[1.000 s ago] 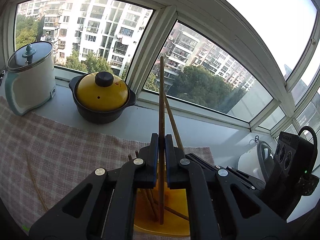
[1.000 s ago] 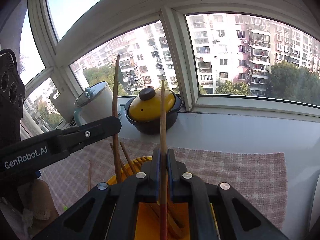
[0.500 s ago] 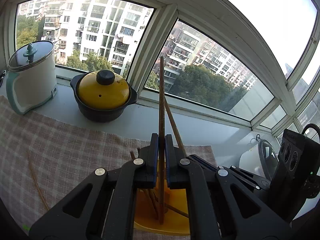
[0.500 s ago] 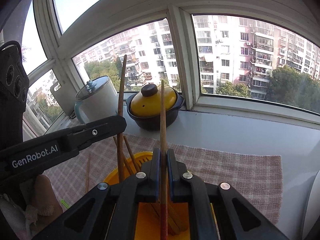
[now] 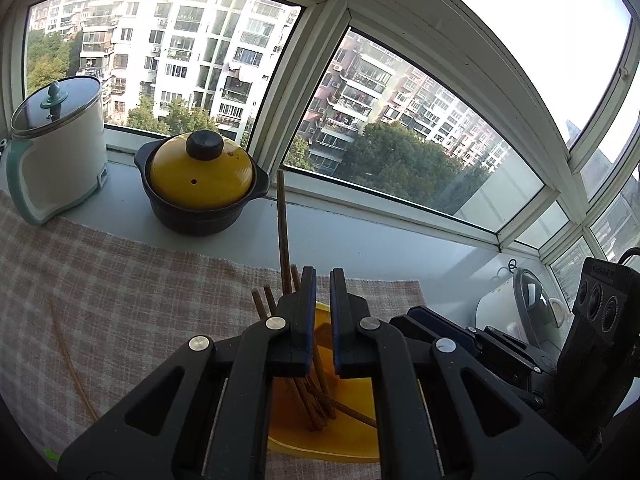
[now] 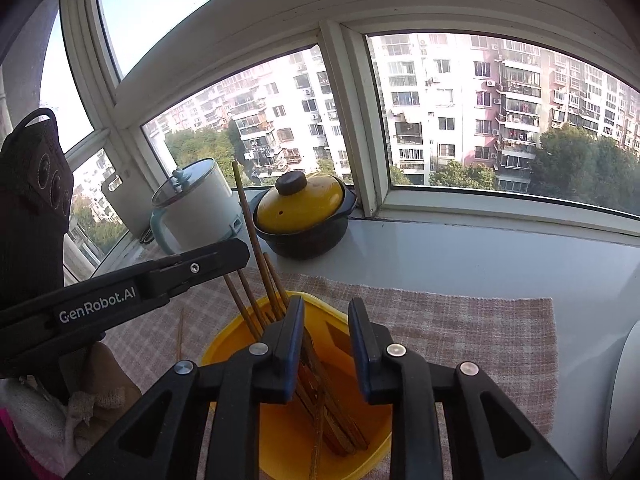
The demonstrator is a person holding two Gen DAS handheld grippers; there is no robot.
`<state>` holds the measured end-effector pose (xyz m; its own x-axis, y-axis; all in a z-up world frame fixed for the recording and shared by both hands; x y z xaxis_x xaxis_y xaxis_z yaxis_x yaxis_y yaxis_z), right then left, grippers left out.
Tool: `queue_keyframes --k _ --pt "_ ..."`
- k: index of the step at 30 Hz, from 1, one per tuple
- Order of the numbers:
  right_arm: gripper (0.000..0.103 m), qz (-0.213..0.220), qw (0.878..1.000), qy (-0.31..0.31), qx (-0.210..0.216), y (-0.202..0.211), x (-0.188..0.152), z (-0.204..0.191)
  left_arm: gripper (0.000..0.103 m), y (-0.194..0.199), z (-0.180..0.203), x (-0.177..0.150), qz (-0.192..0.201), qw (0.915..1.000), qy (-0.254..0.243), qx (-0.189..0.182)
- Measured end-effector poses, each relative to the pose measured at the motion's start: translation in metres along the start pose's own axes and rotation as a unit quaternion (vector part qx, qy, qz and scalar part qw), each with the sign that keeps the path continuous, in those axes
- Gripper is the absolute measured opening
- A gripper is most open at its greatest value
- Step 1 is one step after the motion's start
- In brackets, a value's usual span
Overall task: Organize utensils
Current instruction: 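Open both grippers to drop the chopsticks into the yellow bin, then move both grippers back toward the last chopstick and green spoon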
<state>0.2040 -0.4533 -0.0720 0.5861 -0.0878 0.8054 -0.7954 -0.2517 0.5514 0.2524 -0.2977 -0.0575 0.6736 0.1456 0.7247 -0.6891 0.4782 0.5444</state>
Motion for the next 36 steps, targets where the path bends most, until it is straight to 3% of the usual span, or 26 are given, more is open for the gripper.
queue_keyframes --k 12,15,17,19,29,36 --pt "0.031 -0.001 1.000 -0.002 -0.018 0.019 -0.004 0.001 0.004 0.017 -0.006 -0.004 -0.006 0.9998 -0.011 0.015" --pt "0.044 0.002 1.000 0.000 -0.026 0.027 -0.005 -0.005 0.006 0.024 -0.011 -0.007 -0.008 0.9997 -0.012 0.017" --pt "0.052 0.007 0.999 0.002 -0.032 0.033 -0.006 -0.010 0.023 0.031 -0.015 -0.009 -0.007 0.9997 -0.011 0.019" --pt "0.057 0.009 0.999 0.004 -0.035 0.039 -0.007 -0.015 0.027 0.039 -0.018 -0.011 -0.002 0.9996 -0.018 0.023" --pt "0.079 0.019 0.997 0.034 -0.072 0.068 -0.019 -0.057 0.027 0.074 -0.051 -0.016 -0.003 0.9990 -0.027 0.035" --pt "0.094 0.026 0.996 0.019 -0.078 0.081 -0.030 -0.081 0.027 0.096 -0.100 -0.016 -0.016 0.9983 -0.021 0.052"
Point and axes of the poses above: each gripper's, at about its wrist camera, not at the fingertips, and y roughly against the way its jaws point, z to its right, x to its top, the point moved 2 cm from there along -y, roughly the way its jaws point, and after that the axes turned 9 degrees about z, right-handed, at the moved point
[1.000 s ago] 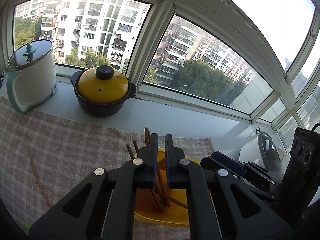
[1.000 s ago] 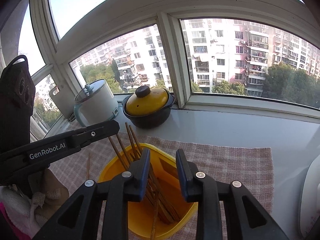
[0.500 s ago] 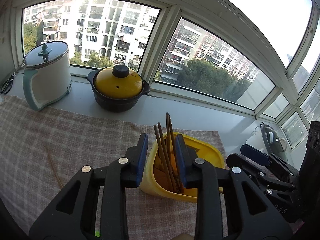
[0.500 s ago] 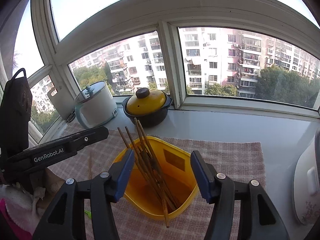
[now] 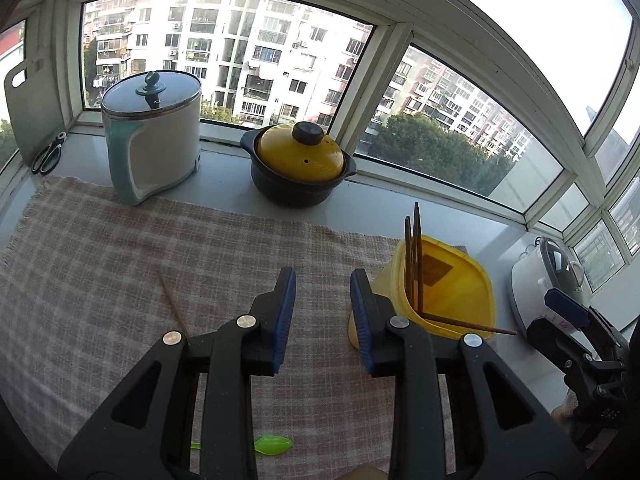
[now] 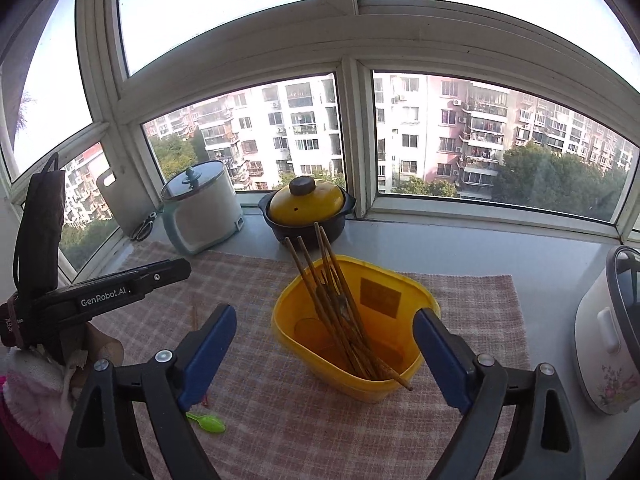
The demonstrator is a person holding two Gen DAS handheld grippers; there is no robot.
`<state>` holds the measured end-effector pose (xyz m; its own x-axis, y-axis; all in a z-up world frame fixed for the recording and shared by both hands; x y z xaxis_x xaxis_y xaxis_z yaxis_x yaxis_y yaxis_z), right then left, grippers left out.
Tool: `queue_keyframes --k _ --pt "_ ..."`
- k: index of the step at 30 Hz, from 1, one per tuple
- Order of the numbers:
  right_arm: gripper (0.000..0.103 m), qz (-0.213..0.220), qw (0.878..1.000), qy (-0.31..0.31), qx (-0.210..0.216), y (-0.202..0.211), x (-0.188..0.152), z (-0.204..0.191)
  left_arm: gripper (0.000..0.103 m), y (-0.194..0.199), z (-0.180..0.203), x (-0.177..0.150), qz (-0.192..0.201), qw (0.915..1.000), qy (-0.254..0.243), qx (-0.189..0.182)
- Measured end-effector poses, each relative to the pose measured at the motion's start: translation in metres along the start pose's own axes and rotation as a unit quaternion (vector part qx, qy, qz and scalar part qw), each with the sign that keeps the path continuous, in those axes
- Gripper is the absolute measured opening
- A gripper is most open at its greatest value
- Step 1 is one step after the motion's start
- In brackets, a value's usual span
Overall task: Organize utensils
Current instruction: 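Move both grippers back toward the last chopstick and green spoon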
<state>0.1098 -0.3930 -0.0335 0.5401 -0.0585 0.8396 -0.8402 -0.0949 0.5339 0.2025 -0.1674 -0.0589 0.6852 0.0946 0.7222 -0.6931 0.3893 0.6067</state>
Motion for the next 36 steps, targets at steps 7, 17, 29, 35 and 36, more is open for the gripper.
queue_keyframes --k 7,17,29,35,36 --pt "0.096 -0.034 0.999 -0.013 0.024 -0.002 -0.020 -0.035 0.027 -0.007 -0.070 -0.008 -0.047 0.9982 0.026 0.027" --pt "0.083 -0.148 0.981 -0.117 0.048 -0.039 -0.088 -0.069 0.027 -0.063 -0.138 -0.042 -0.154 0.9830 0.086 0.051" --pt "0.074 -0.216 0.952 -0.214 0.029 -0.064 -0.150 -0.087 0.027 -0.120 -0.144 -0.074 -0.223 0.9667 0.103 0.069" --pt "0.074 -0.220 0.949 -0.227 0.015 -0.063 -0.154 -0.092 0.027 -0.127 -0.124 -0.079 -0.218 0.9705 0.024 0.100" --pt "0.073 -0.219 0.948 -0.229 0.012 -0.063 -0.154 -0.093 0.027 -0.128 -0.121 -0.080 -0.216 0.9709 0.005 0.103"
Point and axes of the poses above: each gripper's, at about its wrist camera, not at the fingertips, and y roughly against the way its jaws point, z to its right, x to its top, the point moved 2 cm from there along -y, roughly the way its jaws point, and after that the axes turned 9 degrees about z, right-handed, at the moved point
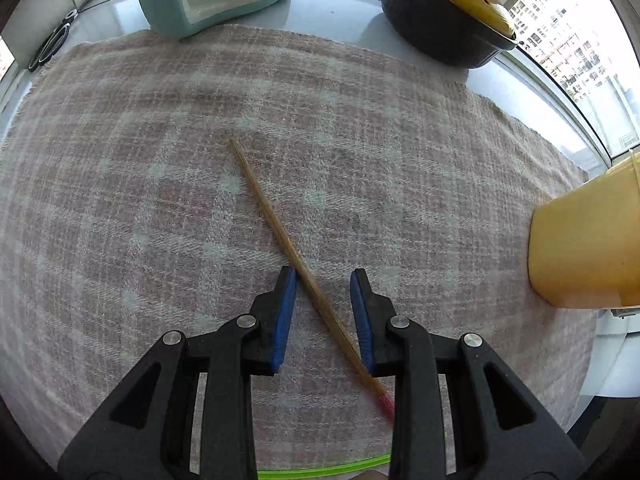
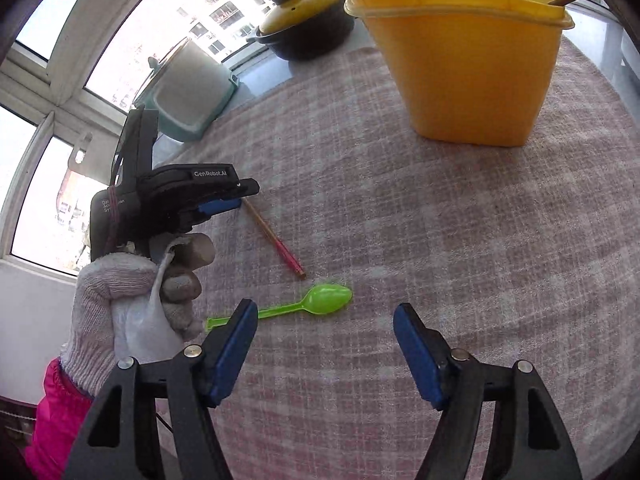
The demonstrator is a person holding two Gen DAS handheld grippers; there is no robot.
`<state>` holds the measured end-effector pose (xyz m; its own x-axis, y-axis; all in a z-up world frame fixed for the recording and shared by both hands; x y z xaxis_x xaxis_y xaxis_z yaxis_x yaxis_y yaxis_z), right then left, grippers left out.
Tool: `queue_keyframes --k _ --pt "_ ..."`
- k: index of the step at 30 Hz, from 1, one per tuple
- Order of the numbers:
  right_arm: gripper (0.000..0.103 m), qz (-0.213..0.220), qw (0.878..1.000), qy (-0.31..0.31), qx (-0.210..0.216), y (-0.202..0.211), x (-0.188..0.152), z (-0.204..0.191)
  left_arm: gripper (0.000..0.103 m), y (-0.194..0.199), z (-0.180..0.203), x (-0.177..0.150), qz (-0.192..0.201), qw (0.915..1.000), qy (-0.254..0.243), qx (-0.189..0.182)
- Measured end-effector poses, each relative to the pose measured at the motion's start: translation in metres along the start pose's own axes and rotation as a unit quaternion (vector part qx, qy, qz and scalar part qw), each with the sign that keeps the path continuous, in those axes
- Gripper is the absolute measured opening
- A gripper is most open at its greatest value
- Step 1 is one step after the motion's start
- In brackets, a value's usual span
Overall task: Organize utensils
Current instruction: 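Move both grippers back toward the last chopstick and green spoon, then close the left gripper on the last chopstick while the right grasps the green spoon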
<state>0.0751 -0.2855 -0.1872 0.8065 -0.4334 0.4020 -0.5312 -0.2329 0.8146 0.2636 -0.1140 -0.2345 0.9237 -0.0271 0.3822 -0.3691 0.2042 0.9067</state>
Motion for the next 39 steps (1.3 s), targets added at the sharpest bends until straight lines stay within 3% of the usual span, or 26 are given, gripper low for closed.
queue_keyframes --k 8,24,31,39 --pt "0.071 -0.004 1.000 -0.018 -0.007 -0.008 -0.008 -0.010 0.020 0.002 0.014 -0.011 0.026 0.9938 -0.106 0.022" --pt "0.052 -0.062 0.994 -0.092 -0.024 -0.066 -0.024 -0.031 0.007 0.009 -0.028 -0.015 0.040 0.9817 -0.185 0.018" --pt "0.047 -0.069 0.986 -0.144 -0.047 -0.088 -0.020 -0.033 0.006 0.022 -0.058 -0.021 0.038 0.9840 -0.174 -0.010" --pt "0.038 -0.072 0.989 -0.076 -0.101 -0.109 0.006 -0.054 0.005 0.029 -0.093 -0.021 0.024 0.9919 -0.105 -0.068"
Point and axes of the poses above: each gripper's, at about its wrist camera, not at the fingertips, and y roughly against the way its jaws point, z to its right, x to its top, the point moved 2 cm from there along -y, roughly the way its jaws point, and after that the axes turned 9 degrees about z, right-handed, at the moved point
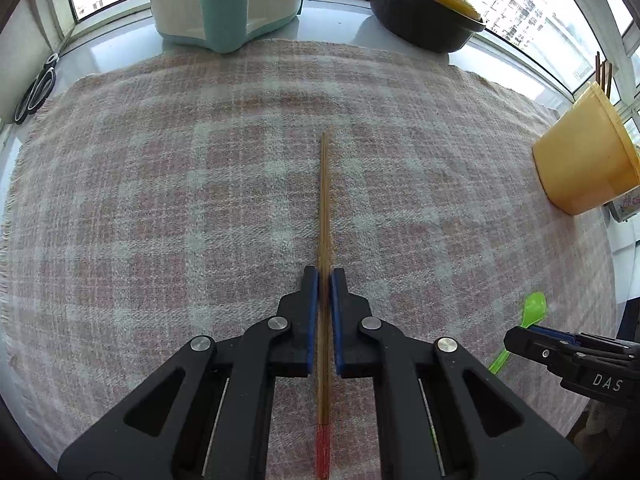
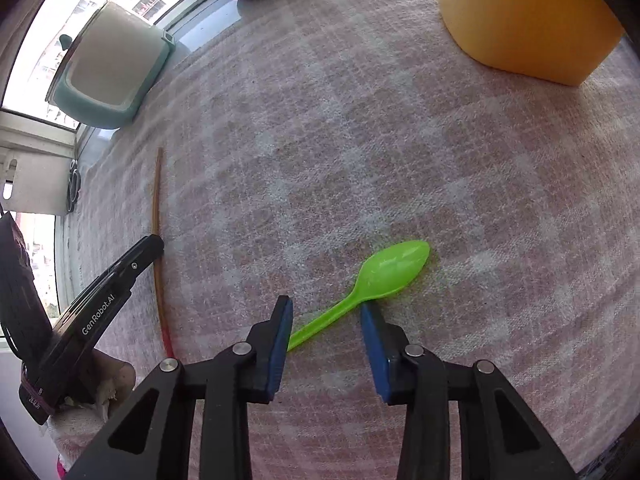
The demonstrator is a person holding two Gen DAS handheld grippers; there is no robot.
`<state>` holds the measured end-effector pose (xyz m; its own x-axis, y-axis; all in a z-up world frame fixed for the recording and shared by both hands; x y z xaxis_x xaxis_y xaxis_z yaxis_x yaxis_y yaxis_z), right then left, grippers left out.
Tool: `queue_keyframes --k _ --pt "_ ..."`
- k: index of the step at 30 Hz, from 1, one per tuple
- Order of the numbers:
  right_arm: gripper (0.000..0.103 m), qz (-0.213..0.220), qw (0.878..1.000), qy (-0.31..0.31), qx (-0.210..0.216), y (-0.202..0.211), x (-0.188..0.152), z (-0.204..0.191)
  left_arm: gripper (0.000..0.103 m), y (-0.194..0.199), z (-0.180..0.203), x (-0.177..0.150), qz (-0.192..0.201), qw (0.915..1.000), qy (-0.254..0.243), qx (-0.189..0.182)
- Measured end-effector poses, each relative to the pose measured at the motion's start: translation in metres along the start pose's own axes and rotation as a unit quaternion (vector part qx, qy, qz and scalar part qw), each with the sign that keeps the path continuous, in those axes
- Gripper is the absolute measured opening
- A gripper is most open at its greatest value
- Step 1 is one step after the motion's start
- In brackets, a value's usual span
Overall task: Organize utensils
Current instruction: 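Close the left gripper on the last chopstick while the right grasps the green spoon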
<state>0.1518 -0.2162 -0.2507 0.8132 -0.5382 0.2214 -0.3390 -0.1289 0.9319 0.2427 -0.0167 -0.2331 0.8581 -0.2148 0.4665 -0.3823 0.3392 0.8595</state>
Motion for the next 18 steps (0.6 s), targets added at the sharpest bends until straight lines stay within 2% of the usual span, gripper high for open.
queue_keyframes --k 6,12,15,18 --pt "0.036 0.013 0.993 0.091 -0.067 -0.013 0.020 -0.032 0.005 0.006 -0.016 -0.003 -0.002 0.9992 0.035 -0.020" --pt "0.015 0.017 0.983 0.155 -0.092 -0.024 0.029 -0.057 0.005 0.007 -0.023 -0.003 -0.002 0.9984 0.050 -0.029" --pt "0.008 0.020 0.982 0.172 -0.075 -0.027 0.031 -0.068 0.005 0.007 -0.028 -0.003 -0.007 0.9972 0.062 -0.042" --pt "0.007 0.035 0.979 0.191 -0.057 -0.027 0.030 -0.076 0.005 0.007 -0.028 -0.001 -0.009 0.9976 0.054 -0.042"
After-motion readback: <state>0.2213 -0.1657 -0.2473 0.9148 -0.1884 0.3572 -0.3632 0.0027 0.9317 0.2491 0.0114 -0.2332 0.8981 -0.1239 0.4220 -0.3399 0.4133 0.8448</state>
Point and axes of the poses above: each gripper's, at about its wrist camera, not at the fingertips, and y roughly against the way its jaws point, z to its right, x to its top, the point moved 2 cm from there along -y, roughly the way its jaws point, and after that the axes turned 9 degrees about z, right-handed, at the moved point
